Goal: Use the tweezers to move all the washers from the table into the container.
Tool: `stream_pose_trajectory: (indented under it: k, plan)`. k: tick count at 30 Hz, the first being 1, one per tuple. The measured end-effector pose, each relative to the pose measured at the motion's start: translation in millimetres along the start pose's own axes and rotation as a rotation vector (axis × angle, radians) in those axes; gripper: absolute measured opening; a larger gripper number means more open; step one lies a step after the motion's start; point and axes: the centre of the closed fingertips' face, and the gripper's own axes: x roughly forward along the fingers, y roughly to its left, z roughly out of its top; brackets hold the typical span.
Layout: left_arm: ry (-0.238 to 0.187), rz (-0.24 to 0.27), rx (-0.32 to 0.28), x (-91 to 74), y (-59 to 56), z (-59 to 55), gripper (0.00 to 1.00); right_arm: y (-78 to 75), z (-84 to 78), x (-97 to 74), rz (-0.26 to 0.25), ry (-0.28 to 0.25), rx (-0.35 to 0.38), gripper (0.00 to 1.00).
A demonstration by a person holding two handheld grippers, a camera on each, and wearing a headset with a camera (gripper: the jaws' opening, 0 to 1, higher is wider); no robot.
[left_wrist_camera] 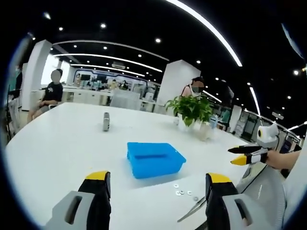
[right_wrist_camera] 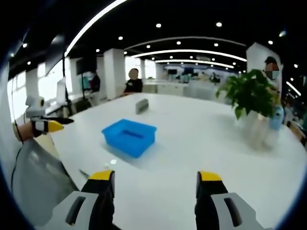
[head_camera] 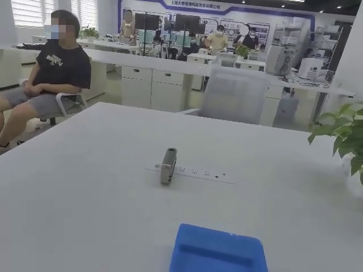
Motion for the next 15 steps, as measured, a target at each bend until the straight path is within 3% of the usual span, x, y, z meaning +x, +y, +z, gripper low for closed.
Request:
stream_pose_trajectory:
  k: [2,4,6,8,9,11,15]
  plan:
    - [0.017,-0.032,-0.006,1.2,-5.7,-1.6,0.77,2.5,0.2,-0.4,0.004,0.022,-0.025,0.66]
    - [0.037,-0.06,-0.001,2.8,-11.1,-3.0,0.75,7.0,2.2,0.3,0.013,0.028,-0.005,0.65]
    - [0.091,-0.102,0.028,3.5,-17.9,-9.3,0.7,15.7,2.4,2.4,0.036,0.031,0.0,0.62]
    - [0.134,-0.134,0.047,3.9,-23.3,-14.6,0.64,30.9,1.4,6.4,0.072,0.05,-0.04,0.57]
    - [0.177,-0.158,0.092,5.2,-25.6,-20.0,0.62,36.9,1.7,8.3,0.088,0.052,-0.046,0.55]
    - [0.2,-0.203,0.118,6.1,-32.0,-22.2,0.56,53.4,3.6,13.8,0.144,0.046,-0.055,0.48]
    - [0.27,-0.307,0.103,9.9,-45.5,-29.5,0.46,73.8,4.6,24.9,0.225,0.063,-0.117,0.36]
